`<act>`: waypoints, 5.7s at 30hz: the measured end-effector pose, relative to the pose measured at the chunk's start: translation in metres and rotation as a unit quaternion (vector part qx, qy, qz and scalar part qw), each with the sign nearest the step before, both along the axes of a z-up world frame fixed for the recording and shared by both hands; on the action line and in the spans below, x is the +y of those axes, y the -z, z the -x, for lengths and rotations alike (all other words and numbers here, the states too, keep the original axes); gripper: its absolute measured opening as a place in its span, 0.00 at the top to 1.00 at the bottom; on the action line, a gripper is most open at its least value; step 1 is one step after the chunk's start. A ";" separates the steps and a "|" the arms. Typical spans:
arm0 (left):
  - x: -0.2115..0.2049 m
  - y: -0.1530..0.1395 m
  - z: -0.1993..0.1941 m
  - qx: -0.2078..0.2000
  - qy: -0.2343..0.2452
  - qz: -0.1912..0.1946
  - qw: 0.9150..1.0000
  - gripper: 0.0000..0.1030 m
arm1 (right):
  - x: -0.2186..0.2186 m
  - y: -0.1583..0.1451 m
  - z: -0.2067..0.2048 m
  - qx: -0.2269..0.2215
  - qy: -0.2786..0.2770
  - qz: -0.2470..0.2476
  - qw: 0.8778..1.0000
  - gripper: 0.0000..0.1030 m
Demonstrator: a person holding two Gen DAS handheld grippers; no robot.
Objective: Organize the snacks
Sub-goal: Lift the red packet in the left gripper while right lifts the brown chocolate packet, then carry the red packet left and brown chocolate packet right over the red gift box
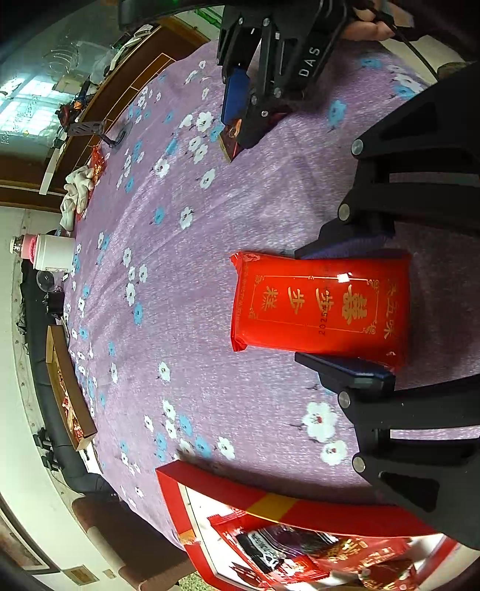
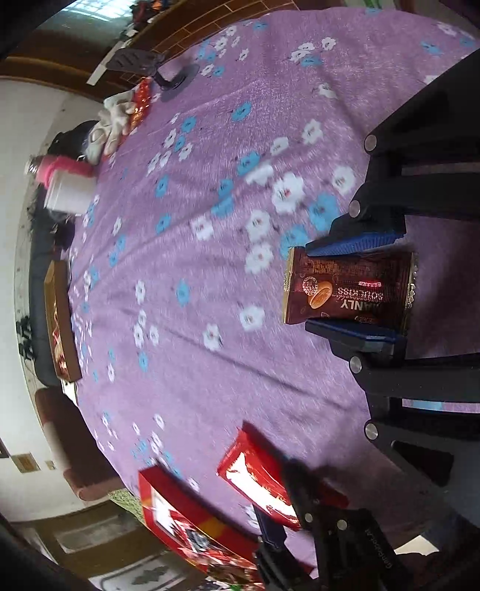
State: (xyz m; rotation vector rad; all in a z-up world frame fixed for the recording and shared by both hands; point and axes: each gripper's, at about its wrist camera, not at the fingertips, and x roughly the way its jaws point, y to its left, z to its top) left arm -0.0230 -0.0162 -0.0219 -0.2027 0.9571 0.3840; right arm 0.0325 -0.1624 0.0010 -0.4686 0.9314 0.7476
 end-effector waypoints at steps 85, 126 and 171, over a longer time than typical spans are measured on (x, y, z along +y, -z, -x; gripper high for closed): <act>0.008 -0.002 0.024 -0.027 -0.010 0.033 0.999 0.56 | -0.003 0.001 0.014 -0.034 0.020 -0.006 0.999 0.66; 0.040 -0.062 0.070 -0.098 -0.060 -0.017 0.993 0.56 | 0.041 -0.061 0.037 -0.033 -0.026 -0.086 0.995 0.66; 0.159 -0.090 0.175 -0.114 -0.231 -0.103 0.961 0.56 | 0.217 -0.112 0.156 -0.057 -0.234 -0.130 0.962 0.66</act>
